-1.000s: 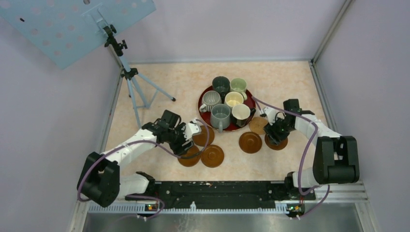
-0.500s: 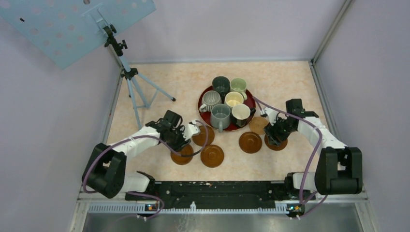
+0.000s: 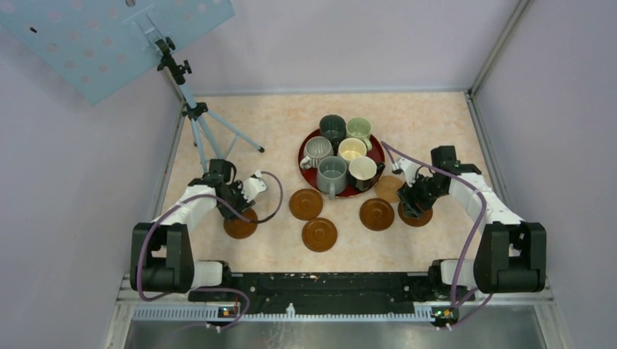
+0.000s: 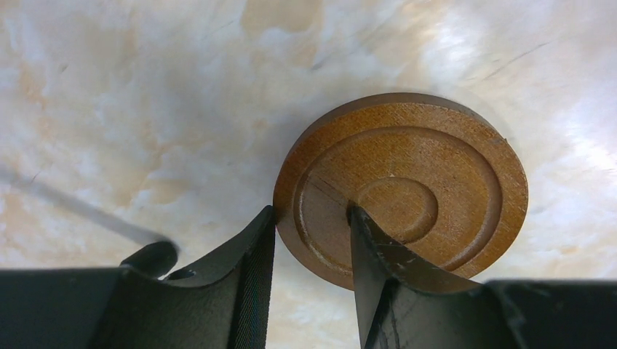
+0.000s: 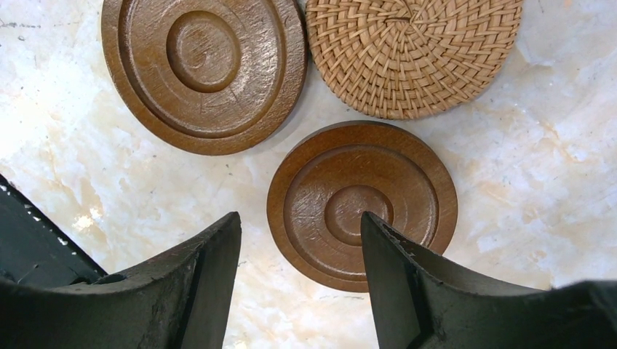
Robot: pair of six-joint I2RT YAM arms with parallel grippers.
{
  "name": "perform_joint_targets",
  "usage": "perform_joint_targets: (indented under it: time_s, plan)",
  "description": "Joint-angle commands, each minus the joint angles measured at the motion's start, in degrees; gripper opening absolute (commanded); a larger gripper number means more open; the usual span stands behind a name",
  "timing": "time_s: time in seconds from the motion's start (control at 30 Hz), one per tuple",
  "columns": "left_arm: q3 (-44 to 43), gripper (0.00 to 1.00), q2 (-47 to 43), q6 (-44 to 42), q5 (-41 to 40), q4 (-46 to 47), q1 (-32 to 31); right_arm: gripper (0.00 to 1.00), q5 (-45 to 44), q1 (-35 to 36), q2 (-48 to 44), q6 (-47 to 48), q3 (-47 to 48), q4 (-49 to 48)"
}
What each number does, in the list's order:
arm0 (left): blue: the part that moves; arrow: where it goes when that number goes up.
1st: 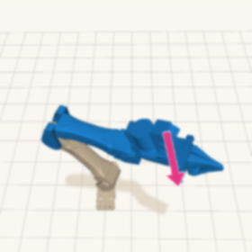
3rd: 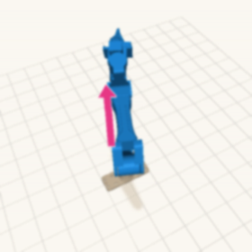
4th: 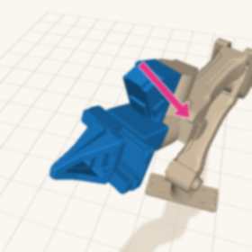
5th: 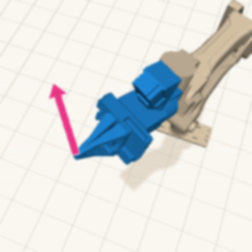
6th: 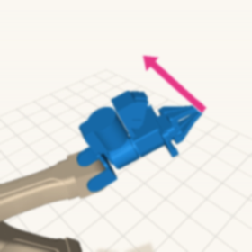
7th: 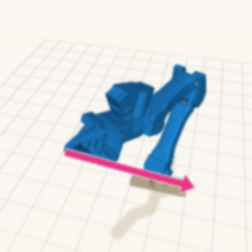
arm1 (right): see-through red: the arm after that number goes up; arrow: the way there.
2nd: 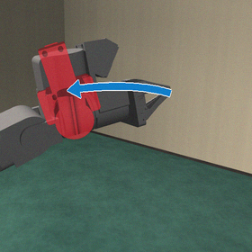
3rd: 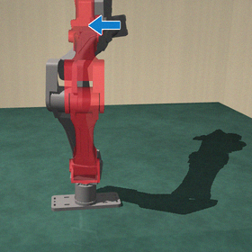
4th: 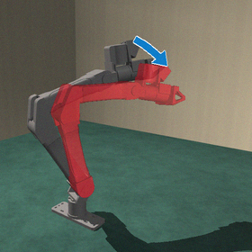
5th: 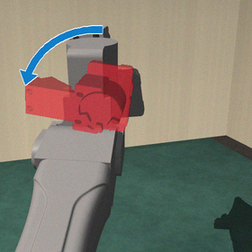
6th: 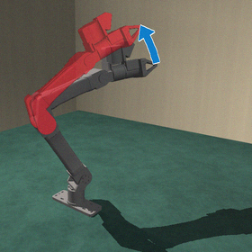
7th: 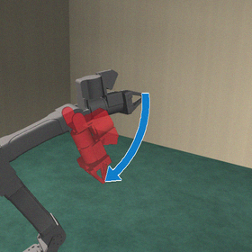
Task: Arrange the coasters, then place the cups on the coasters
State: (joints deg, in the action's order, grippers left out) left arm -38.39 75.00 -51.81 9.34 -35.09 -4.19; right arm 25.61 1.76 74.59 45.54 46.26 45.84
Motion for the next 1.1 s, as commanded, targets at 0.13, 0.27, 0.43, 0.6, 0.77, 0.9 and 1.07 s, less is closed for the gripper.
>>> perform_joint_targets:
  time_s: [0.13, 0.27, 0.43, 0.6, 0.77, 0.9, 1.07]
  plan:
    - [-4.3, 0.38, 5.5, -8.1, -4.0, -0.2, 6.8, 0.61, 2.4, 0.4, -2.9, 0.9, 2.8, 1.2]
    - [-5.8, 0.38, 4.7, -10.0, -2.8, -4.0, 7.4, 0.61, 1.8, 0.4, -3.2, 1.1, 3.1, 1.5]
    - [-4.5, 0.39, 3.5, -12.7, -4.7, -4.9, 7.6, 0.61, 1.8, 0.4, -3.3, 1.2, 3.2, 1.4]
    - [-6.6, 0.41, 4.7, -13.1, -5.3, -6.3, 8.1, 0.61, 2.1, 0.4, -2.6, 1.0, 3.5, 1.0]
    - [-14.0, 0.50, 5.1, -12.0, -0.7, -12.4, 8.1, 0.61, 2.2, 0.4, -2.3, 1.0, 4.7, 1.3]
    - [-23.2, 0.67, 5.7, -10.4, 8.2, -20.6, 6.5, 0.61, 2.7, 0.4, -2.5, 0.3, 5.4, 1.2]
    - [-25.9, 0.71, 5.1, -3.6, 12.1, -20.9, -1.2, 0.61, 3.4, 0.4, -2.9, -0.8, 5.7, -0.5]
